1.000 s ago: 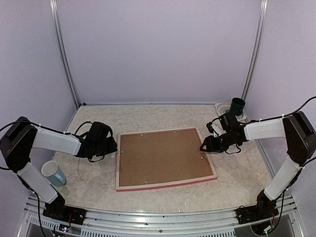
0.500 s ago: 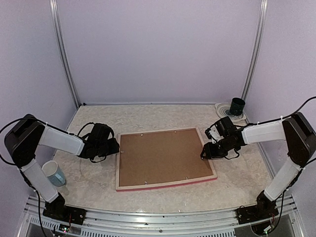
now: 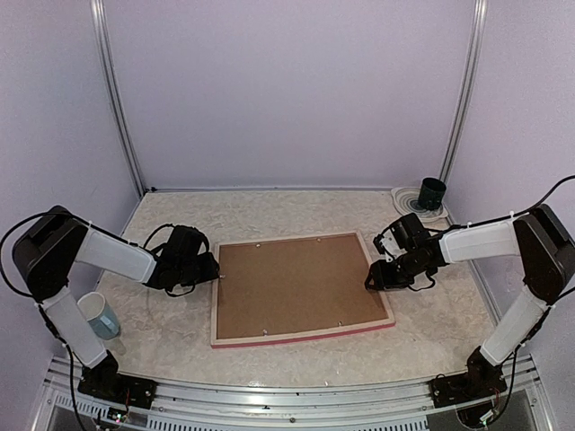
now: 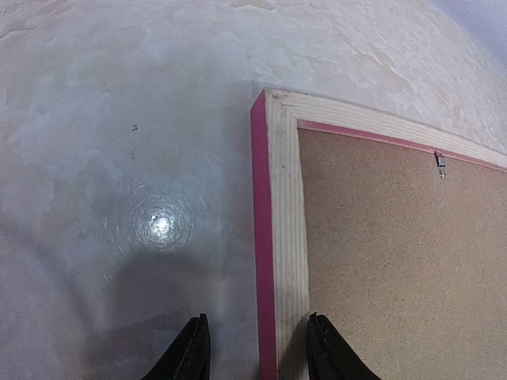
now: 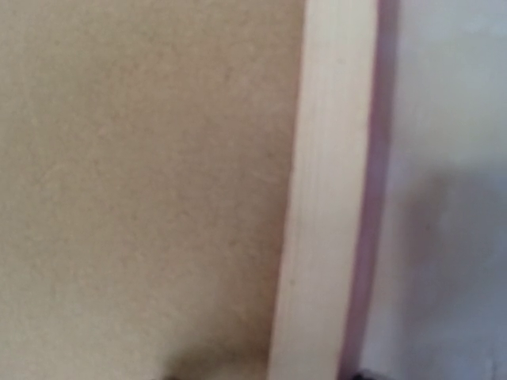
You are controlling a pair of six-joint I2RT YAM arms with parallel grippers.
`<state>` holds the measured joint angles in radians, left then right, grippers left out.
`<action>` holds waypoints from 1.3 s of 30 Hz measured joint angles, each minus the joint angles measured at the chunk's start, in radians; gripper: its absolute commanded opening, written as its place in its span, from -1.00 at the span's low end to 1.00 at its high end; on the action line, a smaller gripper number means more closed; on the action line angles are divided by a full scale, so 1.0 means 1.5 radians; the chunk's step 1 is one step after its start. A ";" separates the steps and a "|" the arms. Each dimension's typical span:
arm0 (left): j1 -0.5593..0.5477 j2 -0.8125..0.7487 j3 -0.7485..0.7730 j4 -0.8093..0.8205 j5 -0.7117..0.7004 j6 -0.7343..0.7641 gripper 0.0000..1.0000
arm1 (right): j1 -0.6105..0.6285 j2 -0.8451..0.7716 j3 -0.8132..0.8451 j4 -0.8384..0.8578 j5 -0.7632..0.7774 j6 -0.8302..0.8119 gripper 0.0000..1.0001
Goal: Put the photo into the frame
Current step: Press the fastener onto the backboard.
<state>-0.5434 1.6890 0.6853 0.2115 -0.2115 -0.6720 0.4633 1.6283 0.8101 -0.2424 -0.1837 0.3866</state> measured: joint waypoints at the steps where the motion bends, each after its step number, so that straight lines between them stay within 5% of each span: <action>1: 0.001 0.001 0.001 0.001 0.002 0.000 -0.17 | 0.000 0.000 0.000 0.000 0.001 0.000 0.04; 19: 0.007 0.033 0.020 0.023 0.037 -0.001 -0.53 | 0.004 -0.002 -0.004 0.003 0.009 -0.001 -0.02; 39: 0.006 0.033 0.020 0.024 0.040 -0.005 -0.56 | 0.008 -0.009 -0.004 -0.013 0.024 -0.022 -0.25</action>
<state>-0.5343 1.7382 0.7155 0.2474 -0.1516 -0.6796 0.4759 1.6150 0.8043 -0.2626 -0.1478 0.3538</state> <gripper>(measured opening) 0.223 0.395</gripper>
